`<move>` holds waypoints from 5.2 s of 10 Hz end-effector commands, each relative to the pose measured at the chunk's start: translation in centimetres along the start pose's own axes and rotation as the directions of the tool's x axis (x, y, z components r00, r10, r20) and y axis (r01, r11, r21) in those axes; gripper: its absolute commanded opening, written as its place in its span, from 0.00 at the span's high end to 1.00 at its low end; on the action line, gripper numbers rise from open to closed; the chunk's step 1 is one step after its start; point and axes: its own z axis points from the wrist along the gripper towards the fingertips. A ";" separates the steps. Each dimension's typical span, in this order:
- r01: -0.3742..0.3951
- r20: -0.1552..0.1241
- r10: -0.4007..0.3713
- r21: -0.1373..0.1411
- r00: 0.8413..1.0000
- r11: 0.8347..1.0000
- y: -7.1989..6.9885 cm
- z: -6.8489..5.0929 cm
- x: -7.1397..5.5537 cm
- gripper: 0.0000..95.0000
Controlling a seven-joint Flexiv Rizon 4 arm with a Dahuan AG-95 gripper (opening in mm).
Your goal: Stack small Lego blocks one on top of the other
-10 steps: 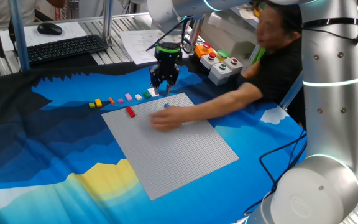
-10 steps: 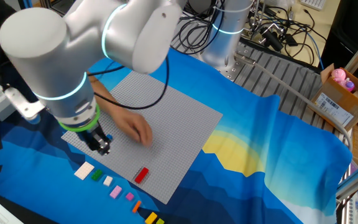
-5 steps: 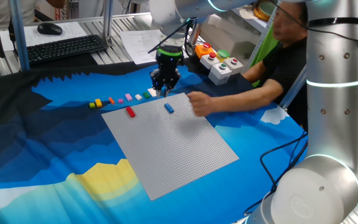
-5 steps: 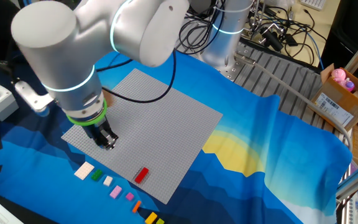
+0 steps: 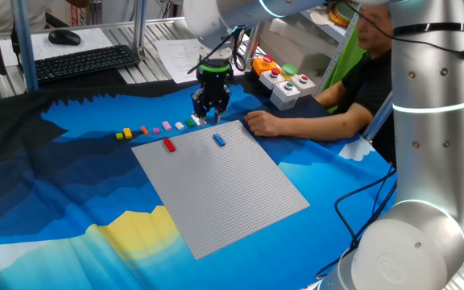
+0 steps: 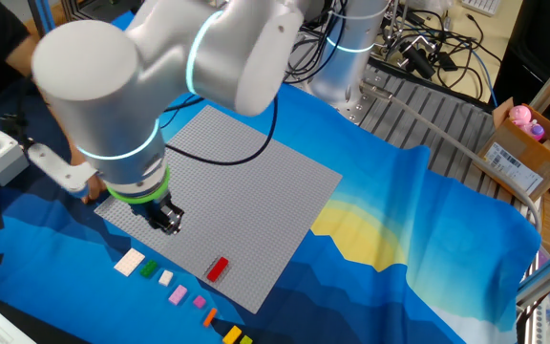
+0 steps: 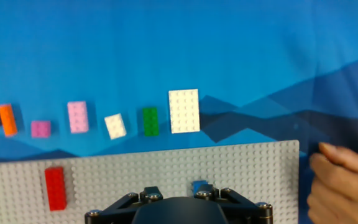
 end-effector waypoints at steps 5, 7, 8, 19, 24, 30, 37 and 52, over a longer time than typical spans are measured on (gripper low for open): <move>-0.143 -0.023 0.142 -0.067 0.990 0.988 0.5 0.1 -0.1 0.60; -0.187 -0.029 0.186 -0.081 0.982 0.979 2.6 0.3 0.5 0.60; -0.211 -0.027 0.210 -0.084 0.977 0.974 4.1 0.2 0.8 0.60; -0.033 -0.026 0.032 -0.034 0.999 0.999 7.9 0.7 0.7 0.40; 0.016 -0.060 -0.021 -0.094 0.998 0.995 7.9 0.7 0.7 0.60; -0.068 -0.056 0.063 -0.096 0.996 0.993 10.7 1.4 1.3 0.60; -0.105 -0.018 0.104 -0.102 0.994 0.989 12.8 2.6 1.3 0.60; -0.068 0.005 0.068 -0.095 0.998 0.993 13.2 3.1 0.9 0.80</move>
